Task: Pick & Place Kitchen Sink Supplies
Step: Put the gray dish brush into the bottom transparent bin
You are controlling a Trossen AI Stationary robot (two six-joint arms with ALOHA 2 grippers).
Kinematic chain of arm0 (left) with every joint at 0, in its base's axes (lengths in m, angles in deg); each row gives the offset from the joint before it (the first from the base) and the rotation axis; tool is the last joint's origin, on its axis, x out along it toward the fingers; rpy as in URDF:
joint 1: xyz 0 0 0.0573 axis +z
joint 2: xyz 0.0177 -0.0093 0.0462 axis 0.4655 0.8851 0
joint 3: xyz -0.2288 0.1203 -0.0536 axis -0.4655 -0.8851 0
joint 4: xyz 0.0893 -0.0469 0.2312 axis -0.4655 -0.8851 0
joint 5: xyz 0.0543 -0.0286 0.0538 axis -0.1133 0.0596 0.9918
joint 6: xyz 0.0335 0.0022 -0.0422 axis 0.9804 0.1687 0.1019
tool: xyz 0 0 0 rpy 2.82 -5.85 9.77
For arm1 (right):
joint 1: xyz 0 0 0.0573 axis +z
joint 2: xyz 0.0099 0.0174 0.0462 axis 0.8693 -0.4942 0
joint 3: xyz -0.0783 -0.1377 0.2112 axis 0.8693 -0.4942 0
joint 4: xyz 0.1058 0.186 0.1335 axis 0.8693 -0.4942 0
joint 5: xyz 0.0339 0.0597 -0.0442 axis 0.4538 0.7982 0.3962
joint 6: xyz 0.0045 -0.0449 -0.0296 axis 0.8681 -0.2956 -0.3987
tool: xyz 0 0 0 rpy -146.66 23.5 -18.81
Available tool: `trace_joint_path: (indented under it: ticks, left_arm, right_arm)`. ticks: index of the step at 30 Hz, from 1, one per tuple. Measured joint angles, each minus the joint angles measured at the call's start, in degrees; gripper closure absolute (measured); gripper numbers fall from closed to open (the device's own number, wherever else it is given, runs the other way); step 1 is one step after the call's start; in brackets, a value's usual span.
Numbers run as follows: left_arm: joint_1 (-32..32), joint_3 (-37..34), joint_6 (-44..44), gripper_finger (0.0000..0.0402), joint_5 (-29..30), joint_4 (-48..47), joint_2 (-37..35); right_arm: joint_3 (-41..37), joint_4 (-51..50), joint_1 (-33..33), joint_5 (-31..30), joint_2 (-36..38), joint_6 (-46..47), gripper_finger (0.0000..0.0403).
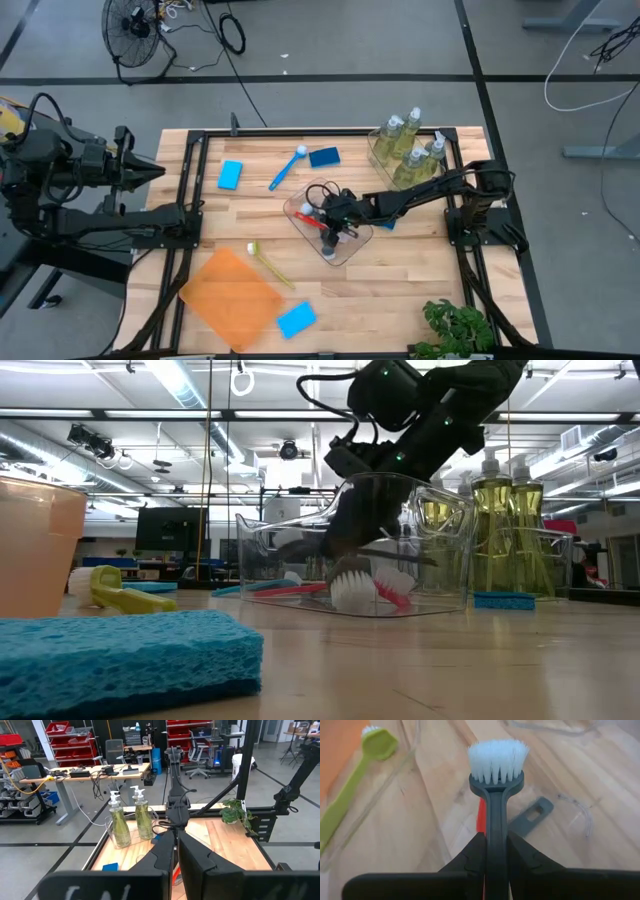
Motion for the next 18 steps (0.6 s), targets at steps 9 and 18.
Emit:
trace_joint_path:
  ticks: [9,18]
  left_arm:
    - [0.01,0.00,0.01,0.0374,0.00,0.01,0.00]
    - [0.01,0.00,-0.01,0.0374,0.00,0.00,0.00]
  right_arm:
    - [-0.01,0.28,0.02,-0.04,-0.09,0.01,0.0350]
    - [-0.01,0.25,0.02,-0.14,-0.08,2.47,0.0296]
